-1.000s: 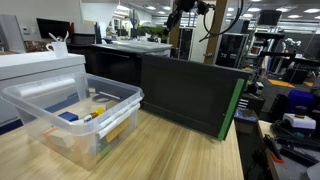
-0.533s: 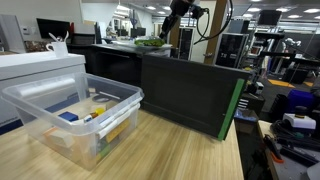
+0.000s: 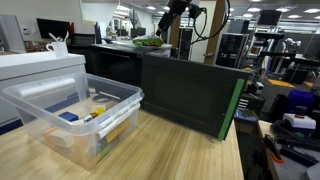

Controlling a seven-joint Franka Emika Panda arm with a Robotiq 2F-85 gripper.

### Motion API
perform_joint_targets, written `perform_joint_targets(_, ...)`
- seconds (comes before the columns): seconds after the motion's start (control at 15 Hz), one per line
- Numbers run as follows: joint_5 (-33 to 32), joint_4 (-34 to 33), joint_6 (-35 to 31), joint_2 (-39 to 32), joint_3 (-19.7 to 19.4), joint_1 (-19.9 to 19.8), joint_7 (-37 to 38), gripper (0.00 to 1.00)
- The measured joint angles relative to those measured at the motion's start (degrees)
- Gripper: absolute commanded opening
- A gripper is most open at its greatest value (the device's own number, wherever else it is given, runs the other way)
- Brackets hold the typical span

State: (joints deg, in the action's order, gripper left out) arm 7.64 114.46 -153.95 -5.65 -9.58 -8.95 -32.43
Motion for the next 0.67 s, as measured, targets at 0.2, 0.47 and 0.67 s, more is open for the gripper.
perform_joint_targets(0.2, 0.0, 0.0, 0.0, 0.2, 0.3, 0.0, 0.0, 1.00)
perform_joint_targets(0.47, 0.0, 4.2, 0.1, 3.4, 1.3, 0.0, -1.2, 1.00)
perform_joint_targets(0.67, 0.3, 9.6, 0.5, 7.9, 1.7, 0.4, -4.0, 1.00)
